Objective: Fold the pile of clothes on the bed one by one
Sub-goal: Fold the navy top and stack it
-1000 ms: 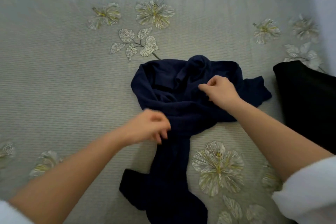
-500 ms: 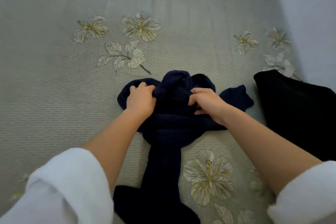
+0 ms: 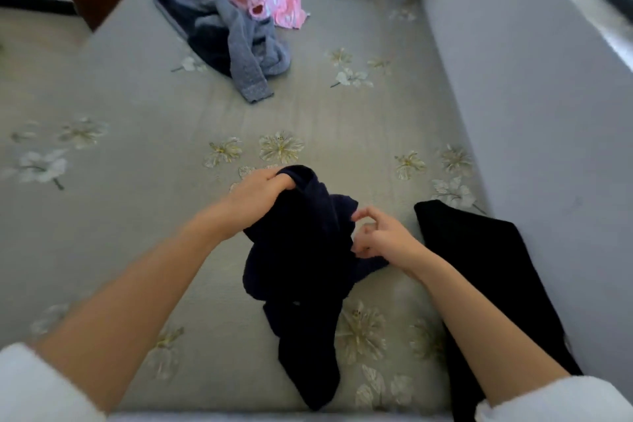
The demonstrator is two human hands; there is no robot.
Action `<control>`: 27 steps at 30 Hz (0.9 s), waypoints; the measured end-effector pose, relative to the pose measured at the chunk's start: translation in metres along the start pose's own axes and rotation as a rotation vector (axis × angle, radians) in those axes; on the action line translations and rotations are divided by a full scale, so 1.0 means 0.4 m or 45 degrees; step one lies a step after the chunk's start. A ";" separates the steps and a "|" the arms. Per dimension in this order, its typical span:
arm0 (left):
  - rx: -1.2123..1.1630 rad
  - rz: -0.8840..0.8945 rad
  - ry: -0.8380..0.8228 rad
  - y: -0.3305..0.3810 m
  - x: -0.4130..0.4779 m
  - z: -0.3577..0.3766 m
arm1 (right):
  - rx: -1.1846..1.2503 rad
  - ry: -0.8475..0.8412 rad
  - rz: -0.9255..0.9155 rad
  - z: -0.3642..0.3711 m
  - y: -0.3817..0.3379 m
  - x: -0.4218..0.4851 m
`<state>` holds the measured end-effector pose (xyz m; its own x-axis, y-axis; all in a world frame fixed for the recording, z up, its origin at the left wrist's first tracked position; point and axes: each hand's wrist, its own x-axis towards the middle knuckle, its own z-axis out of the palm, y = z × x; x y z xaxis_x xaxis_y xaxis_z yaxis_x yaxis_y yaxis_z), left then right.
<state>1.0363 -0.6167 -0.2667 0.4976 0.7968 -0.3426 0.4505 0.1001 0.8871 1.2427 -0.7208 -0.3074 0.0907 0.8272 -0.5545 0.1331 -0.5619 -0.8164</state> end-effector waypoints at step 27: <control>-1.017 0.079 0.244 0.371 -0.273 -0.067 | 0.241 0.397 -0.529 0.069 -0.347 -0.252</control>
<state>1.0290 -0.6729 -0.0892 0.3366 0.8954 -0.2915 -0.2725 0.3889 0.8801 1.1880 -0.7261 -0.1424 0.3602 0.9239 -0.1292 0.0432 -0.1548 -0.9870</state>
